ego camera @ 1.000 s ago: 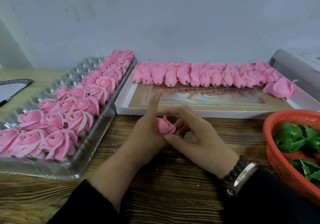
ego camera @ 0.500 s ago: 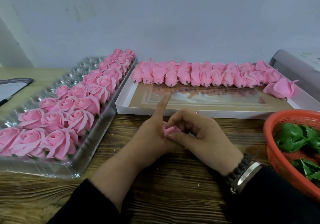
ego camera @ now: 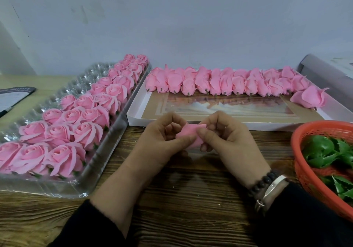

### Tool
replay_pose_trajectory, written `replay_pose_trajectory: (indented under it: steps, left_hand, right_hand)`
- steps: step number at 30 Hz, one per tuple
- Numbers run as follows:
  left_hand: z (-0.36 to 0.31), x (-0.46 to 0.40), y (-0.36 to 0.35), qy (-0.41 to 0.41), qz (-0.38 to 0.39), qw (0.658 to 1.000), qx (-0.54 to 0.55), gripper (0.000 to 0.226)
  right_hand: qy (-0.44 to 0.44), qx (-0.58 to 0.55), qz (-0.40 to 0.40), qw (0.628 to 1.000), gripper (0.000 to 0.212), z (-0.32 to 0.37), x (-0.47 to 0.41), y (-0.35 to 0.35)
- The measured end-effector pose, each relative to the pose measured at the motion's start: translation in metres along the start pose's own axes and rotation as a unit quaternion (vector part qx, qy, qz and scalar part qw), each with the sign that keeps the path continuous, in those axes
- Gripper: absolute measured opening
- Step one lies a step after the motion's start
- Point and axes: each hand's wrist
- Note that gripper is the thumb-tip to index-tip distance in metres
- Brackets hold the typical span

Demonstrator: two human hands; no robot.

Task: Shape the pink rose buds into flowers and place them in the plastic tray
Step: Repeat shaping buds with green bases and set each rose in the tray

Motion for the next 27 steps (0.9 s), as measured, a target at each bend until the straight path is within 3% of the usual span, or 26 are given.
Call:
replay_pose_trajectory:
  steps: [2, 5, 7, 15, 20, 23, 25, 27]
  left_hand:
    - [-0.0012, 0.0006, -0.0014, 0.026, -0.002, 0.999, 0.046, 0.017]
    - [-0.0039, 0.0014, -0.0002, 0.067, -0.01, 0.989, 0.133, 0.011]
    - [-0.005, 0.0016, 0.0008, 0.088, -0.008, 0.984, 0.153, 0.011]
    - [-0.0026, 0.0017, 0.0036, 0.098, -0.001, 0.989, 0.112, 0.033]
    - [-0.0002, 0.0004, 0.0043, 0.094, 0.005, 0.987, 0.132, 0.026]
    - [0.0008, 0.0012, 0.0048, 0.09, 0.013, 0.989, 0.118, 0.025]
    - [-0.001, 0.002, 0.0045, 0.092, -0.002, 0.993, 0.074, 0.033]
    - [-0.0032, 0.0027, 0.0047, 0.057, -0.067, 0.995, -0.036, 0.038]
  right_hand:
    - [-0.015, 0.016, 0.021, 1.0, 0.009, 0.0018, 0.0009, 0.0014]
    - [-0.047, 0.061, 0.067, 0.995, 0.053, 0.0004, 0.0016, 0.0036]
    - [-0.04, 0.071, 0.099, 0.992, 0.066, -0.0003, 0.0026, 0.0027]
    - [-0.045, 0.033, 0.095, 0.994, 0.017, 0.0049, 0.0029, 0.0036]
    - [-0.063, -0.07, 0.053, 0.994, 0.009, 0.0021, 0.0015, 0.0032]
    - [-0.068, -0.073, 0.047, 0.994, 0.008, 0.0008, 0.0013, 0.0044]
    - [-0.064, -0.067, 0.032, 0.995, 0.007, 0.0006, 0.0011, 0.0047]
    - [-0.051, -0.061, 0.009, 0.997, 0.008, -0.0006, 0.0, 0.0039]
Point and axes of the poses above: each hand's wrist, its own x-axis away from the middle knuckle, its own y-axis out of the back of the hand, z = x × y, and after that the axes turned 8 degrees about -x, right-handed
